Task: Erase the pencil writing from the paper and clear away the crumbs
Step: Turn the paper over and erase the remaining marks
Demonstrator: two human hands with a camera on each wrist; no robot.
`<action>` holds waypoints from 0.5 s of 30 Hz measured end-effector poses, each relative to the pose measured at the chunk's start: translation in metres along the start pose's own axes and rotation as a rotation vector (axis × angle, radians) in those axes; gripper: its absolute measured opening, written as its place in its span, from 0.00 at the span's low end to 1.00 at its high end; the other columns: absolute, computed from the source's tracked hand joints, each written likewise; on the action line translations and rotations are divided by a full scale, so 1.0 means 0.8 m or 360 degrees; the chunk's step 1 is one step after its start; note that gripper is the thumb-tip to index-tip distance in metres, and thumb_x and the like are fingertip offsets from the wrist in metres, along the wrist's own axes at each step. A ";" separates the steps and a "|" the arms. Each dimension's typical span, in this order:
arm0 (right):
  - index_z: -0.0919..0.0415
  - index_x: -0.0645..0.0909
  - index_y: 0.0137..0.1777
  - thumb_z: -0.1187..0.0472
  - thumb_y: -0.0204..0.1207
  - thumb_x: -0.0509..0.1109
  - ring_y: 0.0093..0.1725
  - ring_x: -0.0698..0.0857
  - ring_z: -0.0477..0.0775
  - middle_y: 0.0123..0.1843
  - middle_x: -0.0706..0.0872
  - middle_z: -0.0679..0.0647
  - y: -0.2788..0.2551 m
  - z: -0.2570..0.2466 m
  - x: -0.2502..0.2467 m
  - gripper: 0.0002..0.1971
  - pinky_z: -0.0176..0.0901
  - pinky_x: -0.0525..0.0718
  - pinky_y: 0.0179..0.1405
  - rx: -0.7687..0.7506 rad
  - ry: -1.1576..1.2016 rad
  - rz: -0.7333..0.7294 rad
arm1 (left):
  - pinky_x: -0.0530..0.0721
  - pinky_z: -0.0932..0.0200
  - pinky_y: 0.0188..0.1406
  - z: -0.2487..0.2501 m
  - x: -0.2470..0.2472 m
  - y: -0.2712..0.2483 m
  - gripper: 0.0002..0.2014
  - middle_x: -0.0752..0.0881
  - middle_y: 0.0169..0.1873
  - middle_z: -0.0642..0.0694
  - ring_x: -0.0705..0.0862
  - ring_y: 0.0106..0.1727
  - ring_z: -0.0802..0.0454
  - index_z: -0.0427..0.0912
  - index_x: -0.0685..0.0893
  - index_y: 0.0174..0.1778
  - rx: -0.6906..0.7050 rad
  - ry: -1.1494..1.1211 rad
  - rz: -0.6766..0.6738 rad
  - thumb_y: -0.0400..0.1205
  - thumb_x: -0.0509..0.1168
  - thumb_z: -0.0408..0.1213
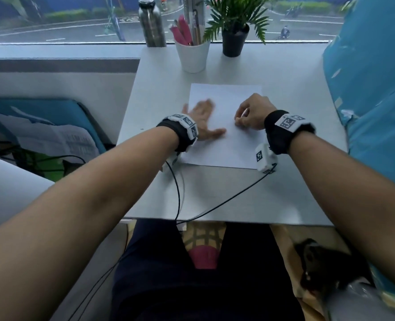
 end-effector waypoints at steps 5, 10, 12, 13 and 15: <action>0.60 0.91 0.46 0.66 0.70 0.77 0.45 0.87 0.53 0.42 0.90 0.58 -0.006 -0.005 -0.001 0.06 0.36 0.81 0.44 0.0015 -0.0011 0.0019 | 0.32 0.31 0.78 -0.036 -0.011 -0.025 0.70 0.39 0.86 0.39 0.39 0.86 0.42 0.37 0.38 0.86 -0.0388 0.0087 -0.0012 0.62 0.51 0.86; 0.62 0.91 0.42 0.67 0.67 0.78 0.42 0.89 0.54 0.41 0.91 0.58 -0.004 -0.021 -0.002 0.04 0.42 0.88 0.46 -0.0063 -0.0119 0.0090 | 0.47 0.46 0.84 0.007 0.000 -0.036 0.63 0.41 0.87 0.44 0.42 0.87 0.48 0.46 0.41 0.87 0.0319 -0.0186 -0.0053 0.68 0.79 0.60; 0.63 0.92 0.42 0.66 0.66 0.80 0.39 0.86 0.50 0.41 0.91 0.57 -0.004 -0.039 0.004 0.04 0.40 0.87 0.43 -0.0192 -0.0120 0.0073 | 0.48 0.42 0.85 0.003 0.006 -0.031 0.65 0.39 0.86 0.43 0.40 0.87 0.46 0.43 0.40 0.87 0.0241 -0.0095 -0.0084 0.66 0.78 0.63; 0.63 0.92 0.43 0.65 0.67 0.81 0.39 0.84 0.48 0.40 0.91 0.57 -0.003 -0.048 0.008 0.05 0.38 0.84 0.43 -0.0255 -0.0118 0.0051 | 0.48 0.39 0.84 0.002 0.006 -0.029 0.67 0.38 0.86 0.44 0.39 0.86 0.45 0.42 0.39 0.86 0.0204 -0.0050 -0.0104 0.65 0.77 0.64; 0.63 0.92 0.44 0.64 0.67 0.81 0.41 0.82 0.46 0.41 0.91 0.57 0.001 -0.060 0.014 0.06 0.38 0.83 0.45 -0.0312 -0.0105 0.0045 | 0.47 0.36 0.83 0.003 0.005 -0.026 0.69 0.37 0.86 0.45 0.38 0.86 0.44 0.42 0.37 0.86 0.0166 -0.0013 -0.0147 0.63 0.77 0.66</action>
Point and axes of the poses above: each hand's wrist, its own y-axis towards the middle knuckle, its own x-axis out of the palm, z = x × y, the point moved 5 cm from there along y, towards the middle knuckle
